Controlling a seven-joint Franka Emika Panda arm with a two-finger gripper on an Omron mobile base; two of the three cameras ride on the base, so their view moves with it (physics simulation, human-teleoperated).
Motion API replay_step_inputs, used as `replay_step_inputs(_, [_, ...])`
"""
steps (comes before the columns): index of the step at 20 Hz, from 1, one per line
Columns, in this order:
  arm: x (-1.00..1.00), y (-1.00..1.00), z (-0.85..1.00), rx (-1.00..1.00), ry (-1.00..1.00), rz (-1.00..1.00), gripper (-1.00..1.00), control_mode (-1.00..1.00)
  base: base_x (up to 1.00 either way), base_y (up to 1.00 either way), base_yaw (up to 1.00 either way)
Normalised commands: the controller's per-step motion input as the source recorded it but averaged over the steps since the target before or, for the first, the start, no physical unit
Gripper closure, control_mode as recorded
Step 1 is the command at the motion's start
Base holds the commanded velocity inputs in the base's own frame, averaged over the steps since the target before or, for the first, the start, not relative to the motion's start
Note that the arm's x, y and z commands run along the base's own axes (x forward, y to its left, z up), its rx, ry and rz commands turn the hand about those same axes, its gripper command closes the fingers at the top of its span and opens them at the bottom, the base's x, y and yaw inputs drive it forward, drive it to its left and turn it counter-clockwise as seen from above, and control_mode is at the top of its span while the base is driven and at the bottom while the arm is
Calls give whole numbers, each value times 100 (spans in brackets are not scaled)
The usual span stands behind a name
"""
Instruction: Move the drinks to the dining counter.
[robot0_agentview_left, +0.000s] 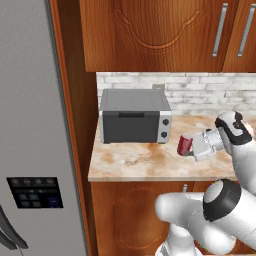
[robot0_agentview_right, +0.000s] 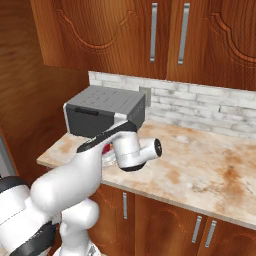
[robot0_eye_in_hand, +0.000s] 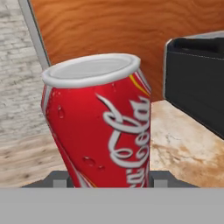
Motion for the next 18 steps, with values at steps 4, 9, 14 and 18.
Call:
replay_step_inputs(4, [-99,0,54,0,-5,1,100,-100,0,0,0])
replay_step_inputs(9, [-69,0,61,0,-1,0,100,-100,0,0,0])
replay_step_inputs(14, [-30,1,47,-1,0,0,100,-100,0,0,0])
replay_step_inputs(18, [-1,0,0,0,0,0,100,-100,0,0,0])
